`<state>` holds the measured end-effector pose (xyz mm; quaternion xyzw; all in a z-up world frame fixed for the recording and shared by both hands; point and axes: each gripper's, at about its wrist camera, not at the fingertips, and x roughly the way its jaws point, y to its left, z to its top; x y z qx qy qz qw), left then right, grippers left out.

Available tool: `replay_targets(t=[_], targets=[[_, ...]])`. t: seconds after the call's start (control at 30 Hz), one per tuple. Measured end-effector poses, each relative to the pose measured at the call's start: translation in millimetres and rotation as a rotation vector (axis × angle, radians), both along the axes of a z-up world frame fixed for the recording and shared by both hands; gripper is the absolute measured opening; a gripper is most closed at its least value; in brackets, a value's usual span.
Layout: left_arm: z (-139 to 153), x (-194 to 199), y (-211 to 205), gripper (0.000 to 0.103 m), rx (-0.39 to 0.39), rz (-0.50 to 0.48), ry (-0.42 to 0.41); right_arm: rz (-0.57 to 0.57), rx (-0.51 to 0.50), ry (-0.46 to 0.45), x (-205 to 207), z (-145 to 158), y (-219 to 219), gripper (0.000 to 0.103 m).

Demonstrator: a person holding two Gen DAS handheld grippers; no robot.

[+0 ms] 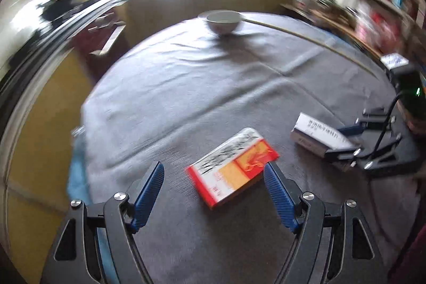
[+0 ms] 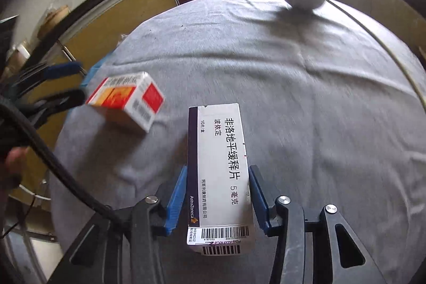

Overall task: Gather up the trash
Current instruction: 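Grasp the white medicine box with the right tool while the left tool grasps the red-white box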

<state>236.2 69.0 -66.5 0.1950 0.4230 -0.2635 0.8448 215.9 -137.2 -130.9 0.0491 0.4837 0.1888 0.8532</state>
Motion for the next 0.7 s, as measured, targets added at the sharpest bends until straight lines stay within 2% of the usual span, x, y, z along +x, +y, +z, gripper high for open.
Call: replay_targets(t=[0.07, 0.2, 0.27, 0.33, 0.47, 0.6, 0.7], targets=[[-5, 6, -7, 0.078, 0.043, -0.062, -0.007, -0.013, 0.01, 0.01, -13, -2, -12, 0.049], [-14, 13, -12, 0.078, 0.073, -0.175, 0.027, -0.062, 0.069, 0.037, -47, -3, -40, 0.049], [-18, 17, -13, 0.078, 0.074, -0.201, 0.035, -0.079, 0.098, 0.041, -60, -2, -51, 0.049], [-23, 21, -13, 0.078, 0.066, -0.224, 0.081, -0.092, 0.117, 0.045, -71, -2, -57, 0.049], [-31, 20, -13, 0.078, 0.069, -0.233, 0.115, -0.124, 0.186, 0.062, -83, 1, -70, 0.048], [-38, 16, -10, 0.059, 0.037, -0.21, 0.143, -0.134, 0.19, 0.042, -87, 5, -70, 0.048], [-37, 9, -7, 0.053, 0.013, -0.158, 0.137, -0.139, 0.203, 0.023, -90, 8, -68, 0.048]])
